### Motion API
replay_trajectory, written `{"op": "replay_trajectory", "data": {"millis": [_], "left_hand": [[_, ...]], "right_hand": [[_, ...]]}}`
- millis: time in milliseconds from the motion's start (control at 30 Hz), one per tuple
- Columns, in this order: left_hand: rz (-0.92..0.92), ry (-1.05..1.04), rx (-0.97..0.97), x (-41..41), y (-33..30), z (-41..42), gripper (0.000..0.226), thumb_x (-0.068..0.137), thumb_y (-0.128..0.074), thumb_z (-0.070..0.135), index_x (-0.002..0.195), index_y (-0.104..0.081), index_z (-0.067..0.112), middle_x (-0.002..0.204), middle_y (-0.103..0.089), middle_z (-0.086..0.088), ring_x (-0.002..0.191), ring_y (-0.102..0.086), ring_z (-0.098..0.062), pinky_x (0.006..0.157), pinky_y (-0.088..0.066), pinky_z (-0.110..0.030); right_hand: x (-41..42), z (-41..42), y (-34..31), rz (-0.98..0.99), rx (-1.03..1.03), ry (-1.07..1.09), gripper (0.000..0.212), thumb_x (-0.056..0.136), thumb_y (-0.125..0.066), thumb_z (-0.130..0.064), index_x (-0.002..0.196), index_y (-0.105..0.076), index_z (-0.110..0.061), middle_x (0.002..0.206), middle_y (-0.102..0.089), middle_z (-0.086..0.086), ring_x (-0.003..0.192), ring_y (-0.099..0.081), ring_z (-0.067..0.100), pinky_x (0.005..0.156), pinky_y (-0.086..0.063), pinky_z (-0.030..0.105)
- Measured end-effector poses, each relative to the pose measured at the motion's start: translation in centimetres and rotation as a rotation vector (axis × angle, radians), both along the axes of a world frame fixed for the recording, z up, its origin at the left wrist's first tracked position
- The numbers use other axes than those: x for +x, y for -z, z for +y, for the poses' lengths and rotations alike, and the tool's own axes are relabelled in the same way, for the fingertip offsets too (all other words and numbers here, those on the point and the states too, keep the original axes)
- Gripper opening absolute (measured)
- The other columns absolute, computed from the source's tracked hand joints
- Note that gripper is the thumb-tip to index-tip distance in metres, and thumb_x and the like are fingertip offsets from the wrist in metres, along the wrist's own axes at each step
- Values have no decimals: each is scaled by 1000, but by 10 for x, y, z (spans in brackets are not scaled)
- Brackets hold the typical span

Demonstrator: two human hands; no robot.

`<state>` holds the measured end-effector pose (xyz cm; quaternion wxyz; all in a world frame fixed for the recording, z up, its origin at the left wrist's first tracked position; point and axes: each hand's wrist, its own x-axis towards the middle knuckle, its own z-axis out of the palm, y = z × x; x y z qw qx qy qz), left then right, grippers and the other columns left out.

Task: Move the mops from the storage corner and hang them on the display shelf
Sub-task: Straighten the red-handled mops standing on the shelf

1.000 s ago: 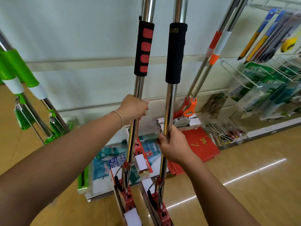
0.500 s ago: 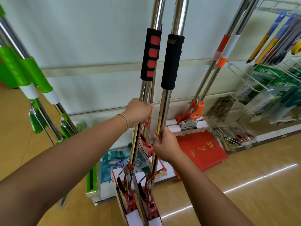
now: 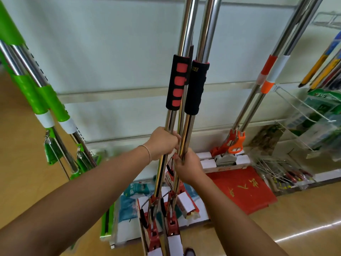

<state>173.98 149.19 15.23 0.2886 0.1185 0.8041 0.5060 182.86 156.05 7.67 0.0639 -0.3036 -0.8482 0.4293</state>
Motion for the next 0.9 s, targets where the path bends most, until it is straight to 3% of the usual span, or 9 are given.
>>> {"op": "replay_trajectory", "data": {"millis": [100,333,433,567,733,900], "left_hand": [[14,-32,-7,-4,2,10,20,86,-53,-4,96,-68,4,69,-63,-7,51,-52,-13,49,-45,-24],[16,-25,-23,-26,10,25,23,78,-65,1,98,-71,11,67,-58,-6,61,-50,-18,60,-49,-28],[-26,27,47,-32,12,28,27,74,-77,8,100,-73,6,75,-66,-7,61,-50,-15,58,-45,-25],[19,86,66,-38,12,31,32,73,-83,30,98,-76,11,85,-73,-7,64,-58,-7,61,-45,-18],[113,59,79,-46,19,40,18,83,-77,27,93,-77,12,73,-72,6,56,-59,4,62,-44,-14],[165,52,68,-55,26,43,16,84,-75,28,90,-77,13,60,-66,14,53,-57,4,63,-42,-16]], "right_hand": [[-12,16,1,-1,-35,-52,19,98,-54,-26,117,-52,-23,93,-63,0,86,-63,17,78,-56,40],[-40,56,11,-9,-163,-181,21,99,-54,-28,119,-48,-28,99,-62,-2,92,-61,13,73,-51,30],[-56,65,15,17,-115,-257,20,97,-53,-28,116,-51,-31,102,-62,-7,96,-62,13,81,-55,35],[-70,75,17,41,-98,-320,13,96,-53,-17,106,-55,-26,90,-61,-6,83,-61,12,71,-55,29],[-77,84,14,79,-152,-345,20,99,-53,-17,116,-49,-27,96,-60,-8,91,-61,12,86,-57,36],[-84,89,12,113,-132,-384,31,99,-53,-13,92,-45,-43,99,-60,-11,99,-61,14,91,-55,35]]}}
